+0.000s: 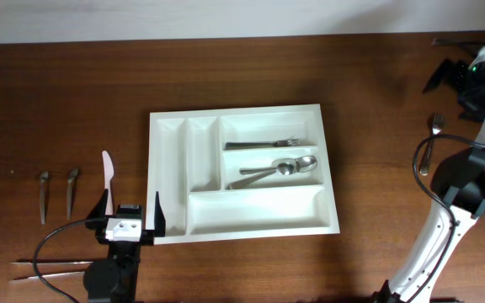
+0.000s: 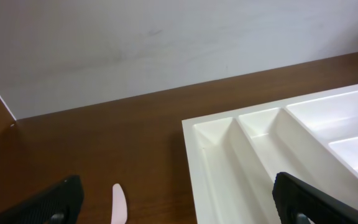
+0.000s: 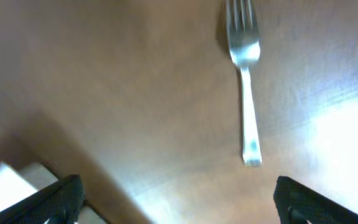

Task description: Pack container

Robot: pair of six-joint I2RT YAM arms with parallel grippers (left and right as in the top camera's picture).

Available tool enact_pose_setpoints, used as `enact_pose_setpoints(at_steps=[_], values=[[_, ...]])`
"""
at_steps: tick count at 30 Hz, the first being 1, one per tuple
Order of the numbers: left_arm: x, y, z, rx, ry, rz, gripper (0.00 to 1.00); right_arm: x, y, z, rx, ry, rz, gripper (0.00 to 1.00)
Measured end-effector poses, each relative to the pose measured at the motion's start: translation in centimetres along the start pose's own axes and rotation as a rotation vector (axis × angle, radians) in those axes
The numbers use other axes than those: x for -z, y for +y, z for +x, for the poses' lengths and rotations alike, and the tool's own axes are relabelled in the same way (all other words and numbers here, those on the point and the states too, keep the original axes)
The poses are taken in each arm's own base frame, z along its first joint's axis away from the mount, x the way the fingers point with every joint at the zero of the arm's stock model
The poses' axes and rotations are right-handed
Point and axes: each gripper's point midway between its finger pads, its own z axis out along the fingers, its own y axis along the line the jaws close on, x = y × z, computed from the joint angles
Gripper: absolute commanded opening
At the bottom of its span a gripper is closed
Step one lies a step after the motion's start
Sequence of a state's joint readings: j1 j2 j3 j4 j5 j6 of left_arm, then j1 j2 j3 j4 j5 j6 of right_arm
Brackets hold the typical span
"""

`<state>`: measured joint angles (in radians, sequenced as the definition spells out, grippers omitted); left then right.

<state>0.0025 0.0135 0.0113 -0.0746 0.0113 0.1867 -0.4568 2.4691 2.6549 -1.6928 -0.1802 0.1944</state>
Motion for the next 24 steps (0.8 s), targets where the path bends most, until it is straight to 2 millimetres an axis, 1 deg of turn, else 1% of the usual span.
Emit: enact_pose_setpoints(at_steps=[2, 4, 5, 7, 9, 10, 13, 17, 20, 24], values=[[0.0, 0.0, 0.0, 0.000, 0.000, 0.000, 0.99, -0.2, -0.8, 1.6, 0.014, 0.050, 0.038, 0.99], [0.0, 0.0, 0.0, 0.000, 0.000, 0.000, 0.99, 0.0, -2.0, 3.4, 0.026, 0.093, 0.095, 0.99], [0.0, 0.0, 0.0, 0.000, 0.000, 0.000, 0.99, 0.4, -2.8, 4.5, 0.036, 0.111, 0.136, 0.99], [0.0, 0.0, 0.0, 0.000, 0.000, 0.000, 0.99, 1.3, -4.3, 5.8, 0.067, 0.123, 0.211, 0.99], [0.0, 0.0, 0.0, 0.000, 0.000, 0.000, 0.99, 2.1, -5.3, 6.3, 0.111, 0.118, 0.264, 0.99], [0.0, 0.0, 0.0, 0.000, 0.000, 0.000, 0.99, 2.3, -5.7, 6.1, 0.127, 0.103, 0.278, 0.99], [0.0, 0.0, 0.0, 0.000, 0.000, 0.000, 0.99, 2.0, -6.2, 3.9, 0.173, 0.018, 0.277, 0.99], [0.0, 0.0, 0.0, 0.000, 0.000, 0.000, 0.99, 1.0, -6.9, 3.1, 0.240, 0.014, 0.270, 0.99], [0.0, 0.0, 0.0, 0.000, 0.000, 0.000, 0.99, 0.2, -7.0, 1.4, 0.273, -0.032, 0.269, 0.99], [0.0, 0.0, 0.0, 0.000, 0.000, 0.000, 0.99, -1.2, -7.2, 0.8, 0.281, -0.023, 0.270, 0.99]])
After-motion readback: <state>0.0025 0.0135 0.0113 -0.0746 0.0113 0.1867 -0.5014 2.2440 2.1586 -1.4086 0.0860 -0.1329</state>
